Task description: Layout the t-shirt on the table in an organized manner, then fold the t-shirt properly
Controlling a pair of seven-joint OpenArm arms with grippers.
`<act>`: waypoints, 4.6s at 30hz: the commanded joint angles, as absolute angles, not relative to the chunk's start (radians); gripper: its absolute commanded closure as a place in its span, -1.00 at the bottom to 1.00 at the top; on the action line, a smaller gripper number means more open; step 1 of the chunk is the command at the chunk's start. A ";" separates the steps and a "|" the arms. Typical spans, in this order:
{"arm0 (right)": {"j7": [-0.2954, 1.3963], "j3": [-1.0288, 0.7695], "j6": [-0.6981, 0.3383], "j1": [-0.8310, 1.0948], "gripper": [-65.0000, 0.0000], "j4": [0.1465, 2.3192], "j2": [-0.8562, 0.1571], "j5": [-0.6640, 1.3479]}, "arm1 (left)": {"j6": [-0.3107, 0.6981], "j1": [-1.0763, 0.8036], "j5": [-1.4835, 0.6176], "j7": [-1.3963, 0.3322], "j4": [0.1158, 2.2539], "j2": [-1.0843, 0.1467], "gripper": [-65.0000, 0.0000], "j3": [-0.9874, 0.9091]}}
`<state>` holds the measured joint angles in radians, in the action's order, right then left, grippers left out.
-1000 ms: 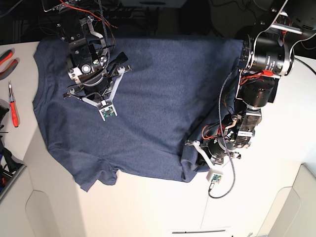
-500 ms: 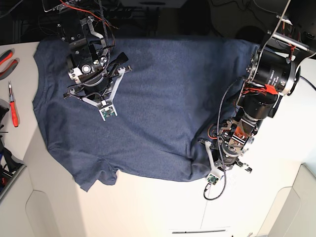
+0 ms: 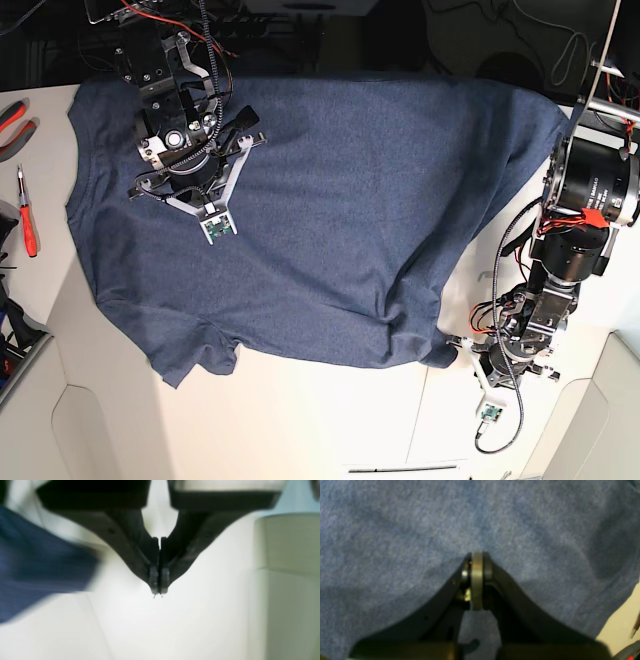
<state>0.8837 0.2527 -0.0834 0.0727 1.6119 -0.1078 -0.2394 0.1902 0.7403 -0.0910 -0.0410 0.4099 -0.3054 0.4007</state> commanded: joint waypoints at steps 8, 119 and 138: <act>0.872 0.251 -0.082 0.064 1.00 1.629 -0.108 -0.243 | 0.426 0.717 -0.188 -0.094 0.425 -0.297 0.40 0.400; 0.845 0.251 -0.083 0.064 1.00 1.630 -0.108 -0.202 | 0.642 0.468 -0.252 -0.123 0.687 -0.152 0.16 0.015; 0.845 0.251 -0.083 0.064 1.00 1.629 -0.108 -0.202 | 0.670 0.468 -0.262 -0.124 0.687 -0.116 0.55 0.015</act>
